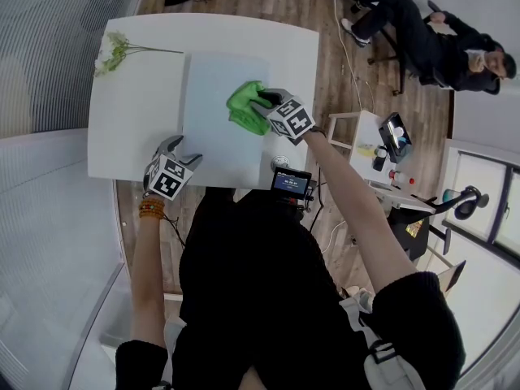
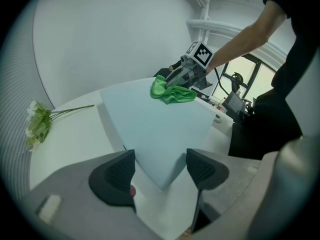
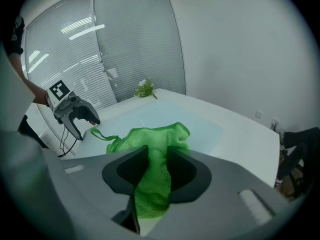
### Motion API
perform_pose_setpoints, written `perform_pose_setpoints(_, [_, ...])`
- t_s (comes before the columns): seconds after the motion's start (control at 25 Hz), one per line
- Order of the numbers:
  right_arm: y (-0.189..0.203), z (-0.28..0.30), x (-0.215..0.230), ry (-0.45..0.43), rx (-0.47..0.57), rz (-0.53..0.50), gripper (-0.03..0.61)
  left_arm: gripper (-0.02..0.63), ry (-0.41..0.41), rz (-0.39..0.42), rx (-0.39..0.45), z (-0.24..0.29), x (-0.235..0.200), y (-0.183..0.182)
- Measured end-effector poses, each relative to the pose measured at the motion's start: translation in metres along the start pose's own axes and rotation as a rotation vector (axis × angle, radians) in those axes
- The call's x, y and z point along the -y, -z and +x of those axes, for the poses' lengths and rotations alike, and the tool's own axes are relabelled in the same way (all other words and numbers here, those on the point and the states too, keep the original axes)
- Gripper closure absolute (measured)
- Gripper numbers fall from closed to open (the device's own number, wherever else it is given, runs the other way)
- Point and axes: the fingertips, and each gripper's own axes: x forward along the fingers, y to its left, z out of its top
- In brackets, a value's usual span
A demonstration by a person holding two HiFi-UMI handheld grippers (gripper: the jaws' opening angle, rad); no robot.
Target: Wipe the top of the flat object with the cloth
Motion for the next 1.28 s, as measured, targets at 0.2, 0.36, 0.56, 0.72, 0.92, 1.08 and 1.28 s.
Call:
perform_pose_setpoints(0.2, [0.005, -0.002, -0.011, -0.004, 0.008, 0.000, 0.437, 0.293, 0.006, -0.002, -0.001, -0.001, 0.000, 0.001])
perform_pose_setpoints(0.36, [0.009, -0.005, -0.017, -0.014, 0.015, 0.001, 0.439, 0.293, 0.008, 0.000, -0.009, 0.000, 0.000, 0.000])
perform_pose_setpoints(0.56, [0.015, -0.008, -0.027, -0.035, 0.022, -0.005, 0.446, 0.293, 0.007, -0.006, -0.011, 0.001, 0.000, 0.001])
perform_pose_setpoints(0.72, [0.019, -0.010, -0.035, -0.047, 0.026, -0.011, 0.451, 0.293, 0.007, -0.005, -0.015, 0.001, 0.000, 0.000])
perform_pose_setpoints(0.92, [0.023, -0.013, -0.047, -0.053, 0.031, -0.030, 0.456, 0.293, 0.009, -0.008, -0.022, -0.001, -0.001, 0.000])
perform_pose_setpoints(1.08, [0.028, -0.015, -0.057, -0.054, 0.034, -0.034, 0.465, 0.293, 0.008, -0.008, -0.028, 0.000, -0.001, 0.000])
perform_pose_setpoints(1.28, [0.035, -0.017, -0.070, -0.067, 0.026, -0.047, 0.463, 0.293, 0.004, -0.009, -0.025, 0.002, -0.003, 0.002])
